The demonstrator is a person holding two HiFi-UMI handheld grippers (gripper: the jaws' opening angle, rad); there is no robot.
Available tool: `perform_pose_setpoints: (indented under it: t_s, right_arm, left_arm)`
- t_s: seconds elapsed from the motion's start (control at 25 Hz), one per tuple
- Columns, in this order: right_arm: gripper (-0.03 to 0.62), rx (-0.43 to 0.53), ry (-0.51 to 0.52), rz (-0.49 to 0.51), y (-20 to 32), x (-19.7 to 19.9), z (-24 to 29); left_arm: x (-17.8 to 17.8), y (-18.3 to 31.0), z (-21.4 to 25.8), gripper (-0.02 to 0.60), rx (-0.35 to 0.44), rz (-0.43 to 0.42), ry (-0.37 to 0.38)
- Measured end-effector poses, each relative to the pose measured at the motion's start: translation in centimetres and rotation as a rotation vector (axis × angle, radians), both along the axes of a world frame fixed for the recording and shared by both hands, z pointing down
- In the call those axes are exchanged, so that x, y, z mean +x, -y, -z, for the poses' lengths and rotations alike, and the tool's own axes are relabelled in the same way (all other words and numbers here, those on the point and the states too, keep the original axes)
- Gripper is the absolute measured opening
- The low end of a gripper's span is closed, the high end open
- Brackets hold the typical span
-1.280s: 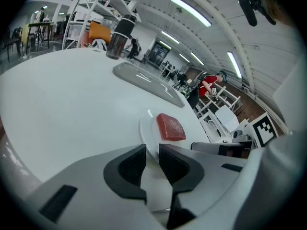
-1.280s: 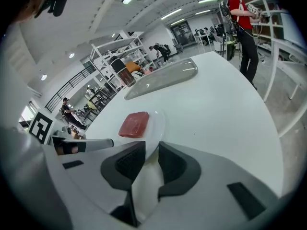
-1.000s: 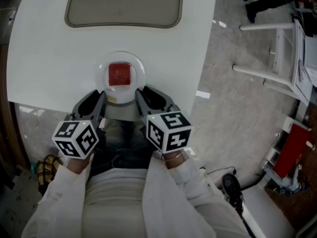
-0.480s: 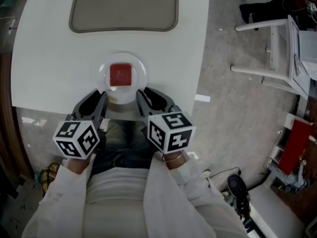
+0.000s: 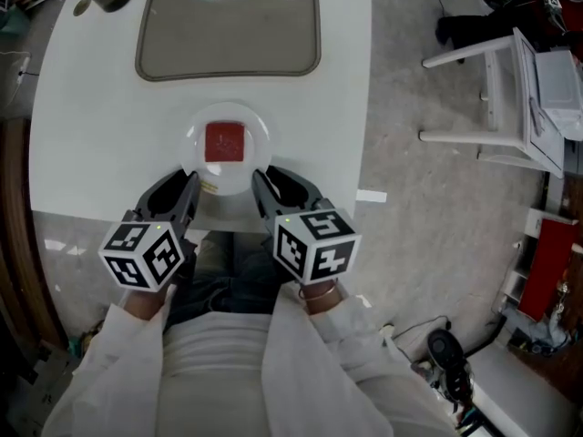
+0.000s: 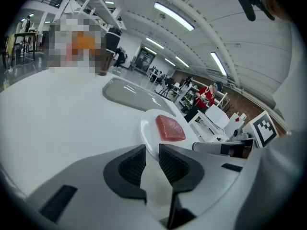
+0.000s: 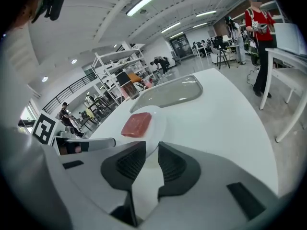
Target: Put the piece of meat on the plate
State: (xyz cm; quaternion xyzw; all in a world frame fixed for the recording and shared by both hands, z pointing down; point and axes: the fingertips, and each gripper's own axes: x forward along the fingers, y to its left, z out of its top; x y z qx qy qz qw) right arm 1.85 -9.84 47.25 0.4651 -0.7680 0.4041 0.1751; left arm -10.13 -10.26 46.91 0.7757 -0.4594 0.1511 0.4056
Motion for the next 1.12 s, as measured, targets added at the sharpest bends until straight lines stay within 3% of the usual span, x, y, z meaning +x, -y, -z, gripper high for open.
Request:
perform_pose_setpoints:
  t_s: [0.56, 1.12]
  right_arm:
    - [0.091, 0.032, 0.032, 0.040, 7.9, 0.3, 1.4]
    - [0.092, 0.045, 0.031, 0.098, 17.0, 0.8, 1.6]
  left_arm:
    - [0.3, 7.3, 1.6, 0.083, 0.033, 0.047, -0.001]
    - [0.8, 16.2, 2.0, 0.083, 0.066, 0.023, 0.017]
